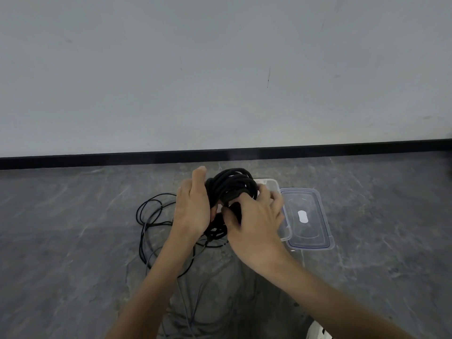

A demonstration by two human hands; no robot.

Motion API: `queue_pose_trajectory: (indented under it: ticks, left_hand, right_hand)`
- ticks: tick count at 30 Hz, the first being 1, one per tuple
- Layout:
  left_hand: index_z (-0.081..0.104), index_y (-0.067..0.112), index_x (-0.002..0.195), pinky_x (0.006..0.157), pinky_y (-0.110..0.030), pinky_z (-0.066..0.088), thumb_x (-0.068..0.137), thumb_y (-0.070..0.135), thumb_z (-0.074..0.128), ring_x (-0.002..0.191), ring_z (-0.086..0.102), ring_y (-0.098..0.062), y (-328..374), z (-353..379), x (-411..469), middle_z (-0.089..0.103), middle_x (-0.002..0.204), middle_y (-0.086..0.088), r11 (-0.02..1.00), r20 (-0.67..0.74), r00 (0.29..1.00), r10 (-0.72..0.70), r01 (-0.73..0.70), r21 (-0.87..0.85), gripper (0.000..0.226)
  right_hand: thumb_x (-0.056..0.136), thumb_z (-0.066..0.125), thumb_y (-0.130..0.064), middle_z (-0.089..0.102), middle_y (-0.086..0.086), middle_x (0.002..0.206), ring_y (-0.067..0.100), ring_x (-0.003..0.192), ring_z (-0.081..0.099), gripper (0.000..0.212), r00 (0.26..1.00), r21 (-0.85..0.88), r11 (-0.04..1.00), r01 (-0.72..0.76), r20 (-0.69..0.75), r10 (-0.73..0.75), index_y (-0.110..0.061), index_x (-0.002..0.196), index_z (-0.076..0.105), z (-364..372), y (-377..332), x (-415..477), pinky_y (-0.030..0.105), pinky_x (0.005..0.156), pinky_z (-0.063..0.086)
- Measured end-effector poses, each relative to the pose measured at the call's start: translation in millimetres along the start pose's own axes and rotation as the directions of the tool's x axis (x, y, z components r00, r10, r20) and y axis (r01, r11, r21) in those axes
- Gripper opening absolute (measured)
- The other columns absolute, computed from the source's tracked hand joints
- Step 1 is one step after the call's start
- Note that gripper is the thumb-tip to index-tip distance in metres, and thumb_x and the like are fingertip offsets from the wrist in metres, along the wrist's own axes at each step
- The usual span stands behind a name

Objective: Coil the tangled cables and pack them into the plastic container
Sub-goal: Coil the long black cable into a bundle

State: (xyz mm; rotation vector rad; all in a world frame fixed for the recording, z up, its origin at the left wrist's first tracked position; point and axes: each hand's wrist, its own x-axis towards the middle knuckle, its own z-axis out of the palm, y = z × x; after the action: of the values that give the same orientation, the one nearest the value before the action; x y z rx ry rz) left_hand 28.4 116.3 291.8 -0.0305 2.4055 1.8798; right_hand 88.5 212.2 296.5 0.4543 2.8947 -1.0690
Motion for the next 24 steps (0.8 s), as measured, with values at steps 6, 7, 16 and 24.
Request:
queue_pose_trajectory:
  ticks: [6, 7, 16, 24]
  left_hand:
    - [0.049, 0.002, 0.055, 0.047, -0.023, 0.035, 0.101, 0.037, 0.025, 0.042, 0.04, -0.016, -1.8, 1.6, 0.5, 0.048, 0.045, -0.009, 0.993, 0.057, 0.997, 0.043, -0.049, 0.106, 0.063]
    - [0.049, 0.001, 0.056, 0.049, -0.028, 0.035, 0.101, 0.039, 0.026, 0.046, 0.04, -0.019, -1.6, 2.2, 0.4, 0.048, 0.049, -0.012, 0.993, 0.061, 0.997, 0.037, -0.044, 0.113, 0.063]
    - [0.05, 0.008, 0.057, 0.05, -0.03, 0.037, 0.093, 0.061, 0.033, 0.046, 0.042, -0.019, -2.3, -7.7, 4.7, 0.051, 0.053, -0.013, 0.996, 0.111, 0.989, -0.092, 0.09, 0.027, 0.066]
    - [0.062, 0.011, 0.053, 0.045, -0.013, 0.039, 0.078, 0.074, 0.05, 0.043, 0.049, -0.012, 6.6, -11.0, 0.9, 0.054, 0.05, -0.006, 0.995, 0.325, 0.941, -0.095, 0.094, 0.018, 0.069]
  right_hand:
    - [0.091, 0.059, -0.025, 0.058, 0.004, 0.124, 0.026, 0.129, 0.039, 0.018, 0.913, 0.459, 0.815, -0.353, 0.361, 0.192, -0.03, 0.103, 0.072, -22.3, 1.7, 9.8, 0.042, 0.109, 0.038]
    - [0.09, 0.059, -0.025, 0.057, 0.003, 0.125, 0.025, 0.128, 0.039, 0.019, 0.917, 0.422, 0.846, -0.327, 0.36, 0.174, -0.031, 0.104, 0.071, -23.4, 3.7, 10.5, 0.041, 0.109, 0.038]
    - [0.092, 0.063, -0.018, 0.062, -0.01, 0.116, -0.002, 0.095, 0.056, 0.038, 0.807, 0.529, 0.703, -0.475, 0.58, 0.109, -0.037, 0.124, 0.057, -21.3, 6.3, 4.6, 0.01, 0.059, 0.041]
    - [0.094, 0.059, -0.013, 0.071, -0.005, 0.093, -0.013, 0.055, 0.06, 0.018, 0.869, 0.687, 0.543, -0.483, 0.453, 0.2, -0.017, 0.108, 0.07, -25.0, 5.3, 10.2, 0.004, 0.041, 0.039]
